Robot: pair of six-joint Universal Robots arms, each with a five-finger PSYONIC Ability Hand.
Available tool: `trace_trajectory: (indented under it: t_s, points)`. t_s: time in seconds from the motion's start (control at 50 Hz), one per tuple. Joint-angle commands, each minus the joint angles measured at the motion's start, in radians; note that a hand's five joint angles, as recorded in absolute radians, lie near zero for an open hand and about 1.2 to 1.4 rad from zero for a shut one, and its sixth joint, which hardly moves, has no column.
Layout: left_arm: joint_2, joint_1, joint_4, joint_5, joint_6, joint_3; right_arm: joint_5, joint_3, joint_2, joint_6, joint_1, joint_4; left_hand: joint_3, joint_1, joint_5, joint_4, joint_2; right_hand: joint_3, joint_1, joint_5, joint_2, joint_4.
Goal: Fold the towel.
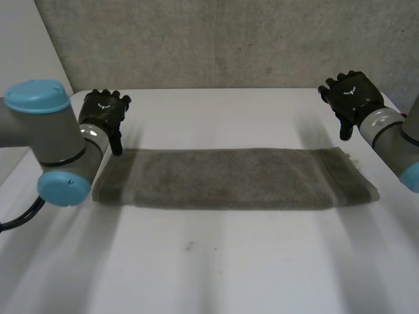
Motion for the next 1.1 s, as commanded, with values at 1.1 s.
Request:
trace_trajectory:
  t_s: [1.1]
  points:
    - [0.27, 0.016, 0.204, 0.058, -0.142, -0.488, 0.025, 0.11, -0.063, -0.15, -0.085, 0.06, 0.007, -0.001, -0.027, 0.007, 0.008, 1.149, 1.163, 1.161, 1.142, 1.135]
